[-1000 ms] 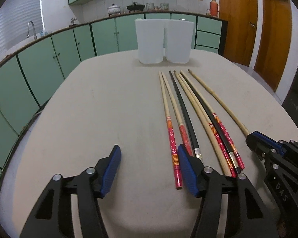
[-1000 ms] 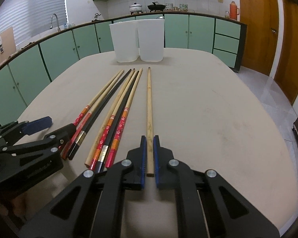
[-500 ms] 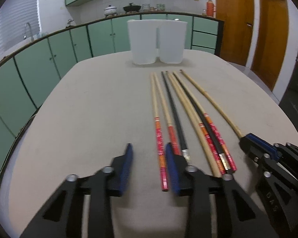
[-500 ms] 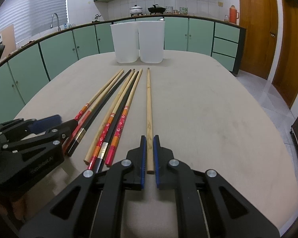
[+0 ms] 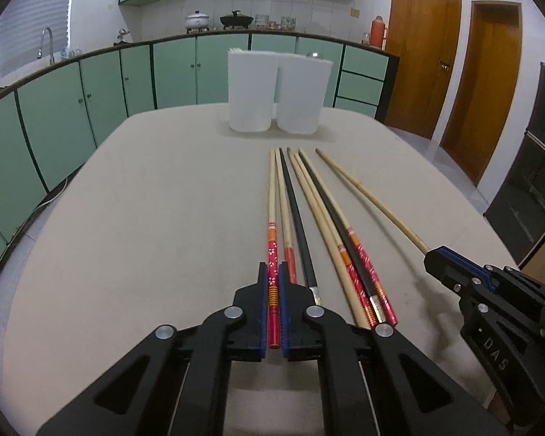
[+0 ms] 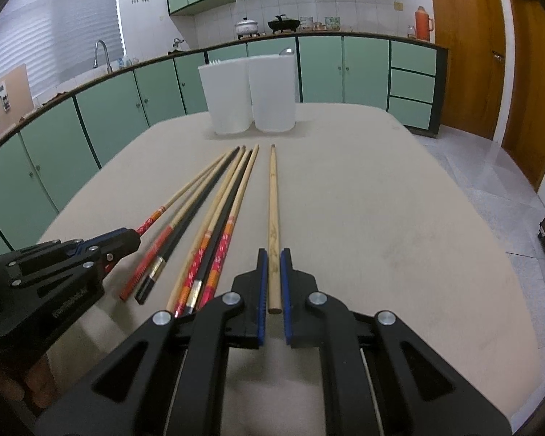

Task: Organize utensils
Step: 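Grasp a plain wooden chopstick with the right tool while the left grasps a red chopstick, then lift both chopsticks, drop them into the white holder, open both tools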

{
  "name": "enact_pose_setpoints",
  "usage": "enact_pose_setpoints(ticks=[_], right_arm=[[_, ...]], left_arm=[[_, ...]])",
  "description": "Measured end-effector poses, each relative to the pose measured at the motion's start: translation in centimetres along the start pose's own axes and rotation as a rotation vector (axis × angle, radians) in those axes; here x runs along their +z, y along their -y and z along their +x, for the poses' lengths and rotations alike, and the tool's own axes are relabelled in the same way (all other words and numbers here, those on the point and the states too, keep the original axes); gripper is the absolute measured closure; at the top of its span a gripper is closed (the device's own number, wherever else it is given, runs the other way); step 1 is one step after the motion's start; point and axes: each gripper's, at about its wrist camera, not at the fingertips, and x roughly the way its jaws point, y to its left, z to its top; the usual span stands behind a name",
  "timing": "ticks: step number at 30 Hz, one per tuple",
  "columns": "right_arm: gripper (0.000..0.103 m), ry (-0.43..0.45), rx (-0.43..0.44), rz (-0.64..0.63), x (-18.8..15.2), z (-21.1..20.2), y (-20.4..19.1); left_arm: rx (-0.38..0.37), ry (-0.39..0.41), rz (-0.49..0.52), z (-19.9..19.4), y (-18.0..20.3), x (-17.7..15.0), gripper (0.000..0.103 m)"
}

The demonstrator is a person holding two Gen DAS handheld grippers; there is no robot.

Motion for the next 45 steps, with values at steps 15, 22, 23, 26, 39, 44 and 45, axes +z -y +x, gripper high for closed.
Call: enact_pose_setpoints(ticks=[15, 22, 23, 26, 39, 44, 45], right_arm=[[0.097, 0.16, 0.027, -0.022, 7.4, -5.4, 1.4], [0.097, 0.213, 0.069, -0.018, 11.4, -7.0, 2.0], [0.097, 0.222, 0.077, -0.019, 12.0, -7.3, 2.1], [0.097, 0.239, 0.096, -0.023, 13.7, -7.9, 2.3], [0.097, 0.284, 0.178, -0.021, 21.4, -7.7, 3.2], [0.097, 0.359, 0.179, -0.011, 26.0, -6.9, 3.6], [0.097, 0.37, 0.178, -0.008, 26.6, -6.7, 3.8]], left_arm=[[0.0, 0.195, 0.025, -6.3, -0.4, 7.3, 0.098], [-0.027, 0.27, 0.026, -8.0, -0.4, 11.1, 0.098], [-0.03, 0.279, 0.029, -8.2, -0.3, 11.5, 0.098], [-0.043, 0.301, 0.037, -8.8, -0.1, 12.6, 0.098], [-0.06, 0.438, 0.038, -11.3, -0.7, 17.9, 0.098], [-0.045, 0.503, 0.022, -11.1, -1.2, 21.2, 0.098], [-0.044, 0.514, 0.015, -10.8, -1.3, 22.0, 0.098]])
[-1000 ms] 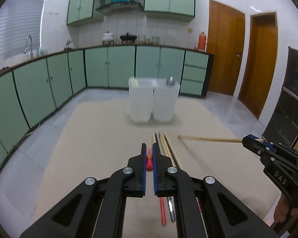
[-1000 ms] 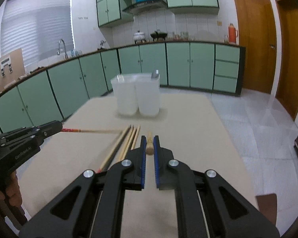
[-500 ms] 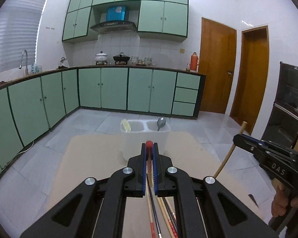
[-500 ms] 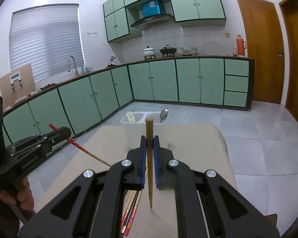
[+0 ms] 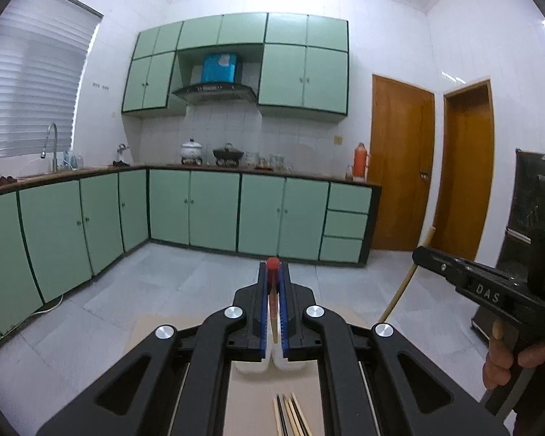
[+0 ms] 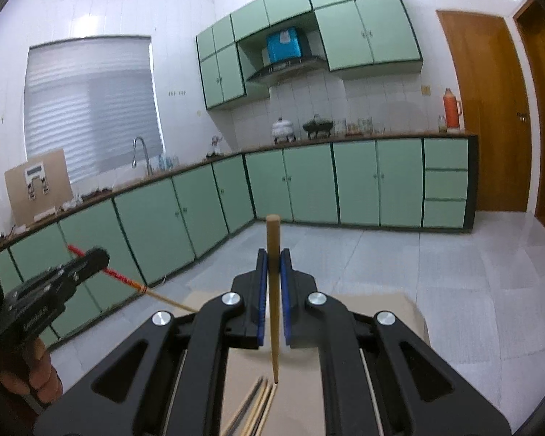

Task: Organize utensils
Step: 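Lift both chopsticks, drop them into the white holder, open both tools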

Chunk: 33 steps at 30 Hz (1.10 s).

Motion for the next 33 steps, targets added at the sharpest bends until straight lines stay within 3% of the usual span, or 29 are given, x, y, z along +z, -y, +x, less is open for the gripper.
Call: enact_pose_setpoints(ticks=[6, 11, 21, 23, 28, 30, 33], right_arm=[[0.097, 0.07, -0.016, 0.002, 3.4, 4.1, 0.7], [0.097, 0.072, -0.032, -0.015, 4.4, 7.9, 1.1], [0.096, -0.074, -0.034, -0.006, 0.8, 14.5, 2.0], [0.091, -0.104, -0.033, -0.002, -0.2, 15.1, 2.1], [0.077, -0.122, -0.048, 0.0, -1.5, 14.4, 2.0], [0.058, -0.102, -0.064, 0.0, -1.7, 13.3, 1.9], [0.046, -0.053, -0.088, -0.002, -2.0, 11.0, 1.9]], left_arm=[[0.019, 0.02, 0.011, 3.3, -0.4, 1.4, 0.098], [0.021, -0.013, 0.021, 6.9, -0.7, 1.4, 0.098], [0.028, -0.178, -0.002, 14.2, -2.1, -1.8, 0.098], [0.032, -0.203, 0.002, 14.8, -2.2, -2.5, 0.097], [0.046, -0.211, -0.002, 14.4, -2.3, -3.1, 0.081], [0.055, -0.195, -0.006, 13.5, -2.3, -3.0, 0.072], [0.075, -0.167, -0.004, 11.9, -2.3, -2.8, 0.057]])
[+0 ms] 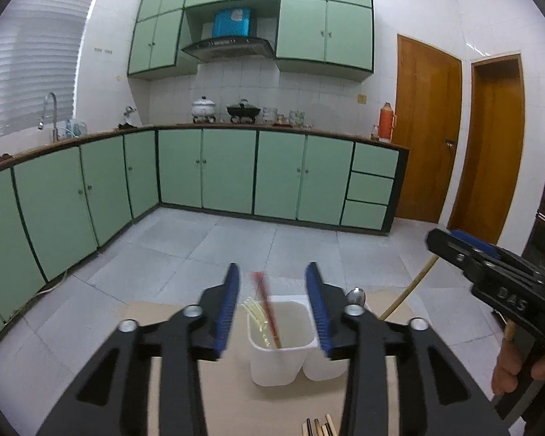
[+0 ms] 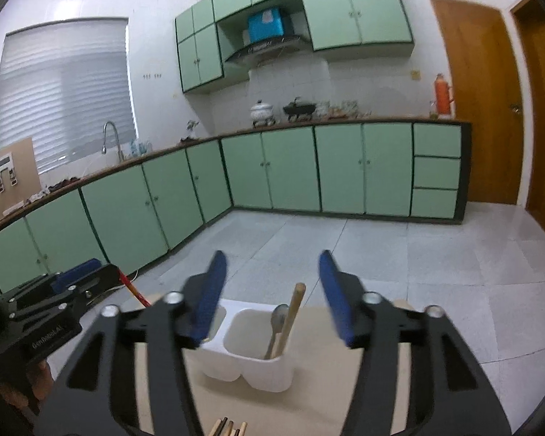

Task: Organize utensils
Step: 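Lift both chopsticks, drop them into the white holder, open both tools, then move both tools back down over the remaining chopsticks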

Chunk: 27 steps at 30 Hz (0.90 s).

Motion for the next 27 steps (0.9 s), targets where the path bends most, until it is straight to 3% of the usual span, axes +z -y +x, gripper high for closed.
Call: enact_pose_setpoints(ticks=[6, 11, 20, 27], right_arm=[[0.027, 0.032, -0.029, -0.01, -3.0, -4.6, -0.1], [0.019, -0.004, -0.033, 0.008, -7.1, -8.0, -0.2], [0.018, -0.125, -0.067, 0.018, -15.3, -11.3, -1.8], [0.02, -0.141, -0.117, -0.009, -21.5, -13.3, -4.0]], left_arm=[[0.018, 0.039, 0.005, -4.4, 0.2, -1.5, 0.039], [0.024, 0.004, 0.025, -7.0, 0.4, -4.5, 0.037], [0.026, -0.146, -0.002, -9.2, -0.1, -12.6, 0.035], [0.05, -0.166, 0.031, -10.1, 0.5, -18.4, 0.035]])
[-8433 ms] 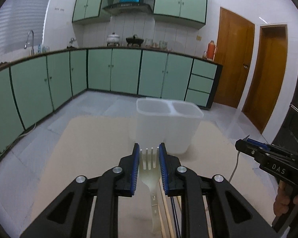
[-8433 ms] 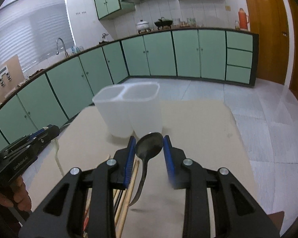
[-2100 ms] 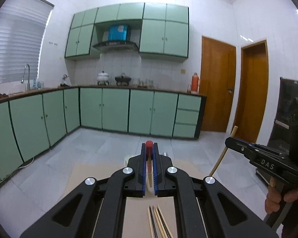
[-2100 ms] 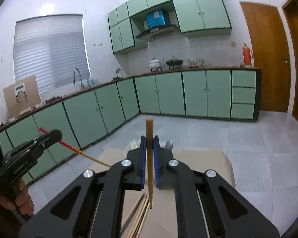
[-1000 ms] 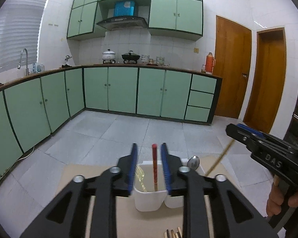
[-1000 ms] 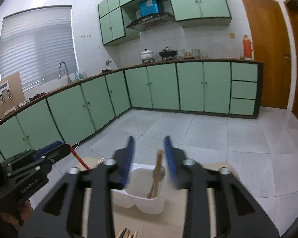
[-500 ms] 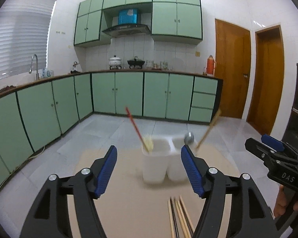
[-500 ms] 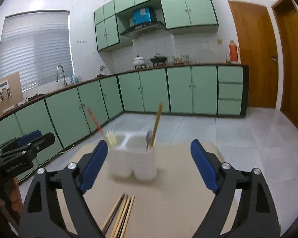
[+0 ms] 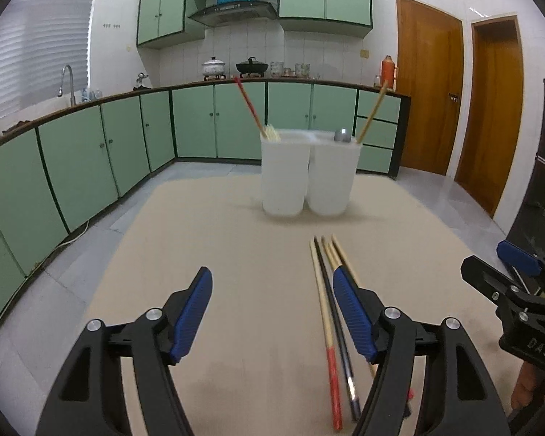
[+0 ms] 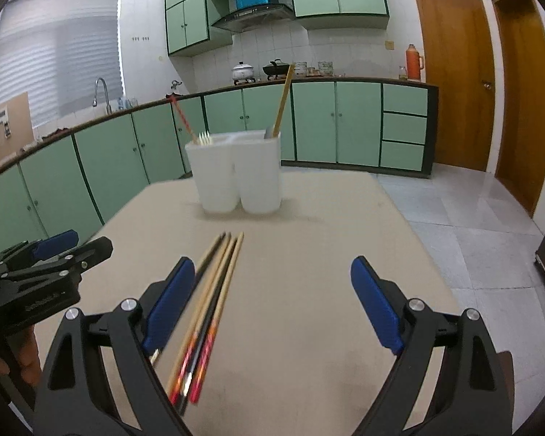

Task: Organize utensils
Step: 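Move both tools back down over the remaining chopsticks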

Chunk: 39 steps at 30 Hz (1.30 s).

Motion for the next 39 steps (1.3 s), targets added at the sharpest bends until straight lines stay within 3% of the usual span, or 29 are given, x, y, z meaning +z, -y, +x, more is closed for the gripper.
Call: enact_pose_setpoints(ticks=[6, 17, 27, 39], right_arm=[[0.03, -0.055, -0.003, 0.026, -3.4, 0.1, -0.8], [0.049, -0.128, 0.02, -0.037, -5.7, 0.5, -2.3], [0.054, -0.187, 0.043, -0.088, -6.8, 0.9, -3.4], [0.061, -0.197, 0.044, -0.138, -7.1, 1.3, -4.5]], left_arm=[[0.003, -0.016, 0.019, -0.2, 0.4, -3.5, 0.035], [0.009, -0.037, 0.022, -0.7, 0.2, -4.7, 0.035], [-0.011, -0.068, 0.017, -0.8, 0.0, -5.4, 0.035], [-0.015, -0.085, -0.018, -0.4, -0.6, -5.5, 0.035]])
